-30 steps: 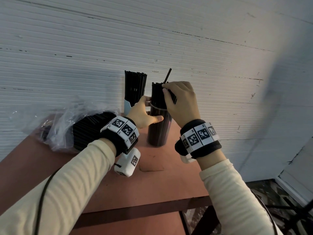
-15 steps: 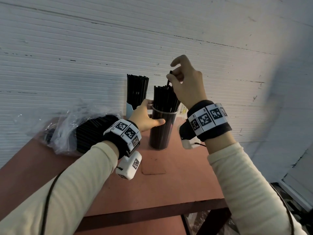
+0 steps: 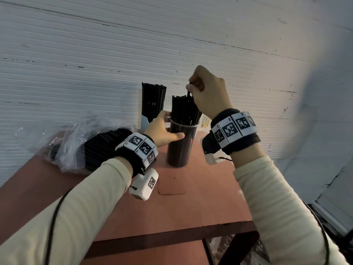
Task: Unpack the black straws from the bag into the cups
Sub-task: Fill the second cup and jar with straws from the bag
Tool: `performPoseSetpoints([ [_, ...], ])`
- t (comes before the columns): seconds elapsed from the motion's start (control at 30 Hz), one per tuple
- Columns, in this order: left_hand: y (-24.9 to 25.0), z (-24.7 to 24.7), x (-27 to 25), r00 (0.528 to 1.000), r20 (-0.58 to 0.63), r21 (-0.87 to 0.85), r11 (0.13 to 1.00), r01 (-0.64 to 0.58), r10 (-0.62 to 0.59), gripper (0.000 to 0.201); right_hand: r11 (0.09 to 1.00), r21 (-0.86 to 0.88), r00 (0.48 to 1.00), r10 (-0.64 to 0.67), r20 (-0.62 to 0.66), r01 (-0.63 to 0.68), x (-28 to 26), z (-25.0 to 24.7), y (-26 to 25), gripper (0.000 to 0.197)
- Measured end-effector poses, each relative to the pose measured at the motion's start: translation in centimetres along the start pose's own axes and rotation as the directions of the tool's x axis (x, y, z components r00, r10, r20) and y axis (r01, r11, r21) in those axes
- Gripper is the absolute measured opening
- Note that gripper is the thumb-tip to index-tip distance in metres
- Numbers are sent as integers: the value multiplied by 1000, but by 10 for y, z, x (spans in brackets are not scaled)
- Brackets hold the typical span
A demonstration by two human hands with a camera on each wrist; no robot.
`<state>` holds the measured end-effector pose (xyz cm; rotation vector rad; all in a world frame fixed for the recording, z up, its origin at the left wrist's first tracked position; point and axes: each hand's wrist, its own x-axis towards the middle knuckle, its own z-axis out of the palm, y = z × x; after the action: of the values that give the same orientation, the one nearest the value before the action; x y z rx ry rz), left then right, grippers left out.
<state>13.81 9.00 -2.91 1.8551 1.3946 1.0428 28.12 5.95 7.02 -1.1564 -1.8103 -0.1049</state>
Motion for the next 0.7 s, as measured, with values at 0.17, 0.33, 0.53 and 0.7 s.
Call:
performPoseSetpoints([
  [0.17, 1, 0, 0, 1000, -17, 35, 999, -5, 6, 73, 979, 196, 970, -5, -243, 54, -16, -20, -11, 16],
  [0.33, -1, 1, 2, 1000, -15, 14, 1000, -7, 8, 72, 952, 278, 957, -47, -287, 130, -36, -35, -24, 16],
  [0.53, -1, 2, 2, 1000, -13, 1, 1000, 0, 0, 71, 979, 201, 997, 32, -64, -19, -39, -14, -8, 5],
  [0.7, -1, 2, 1, 1000, -25, 10, 1000, -16, 16, 73, 997, 43, 997, 70, 8, -71, -42, 12, 4, 9],
])
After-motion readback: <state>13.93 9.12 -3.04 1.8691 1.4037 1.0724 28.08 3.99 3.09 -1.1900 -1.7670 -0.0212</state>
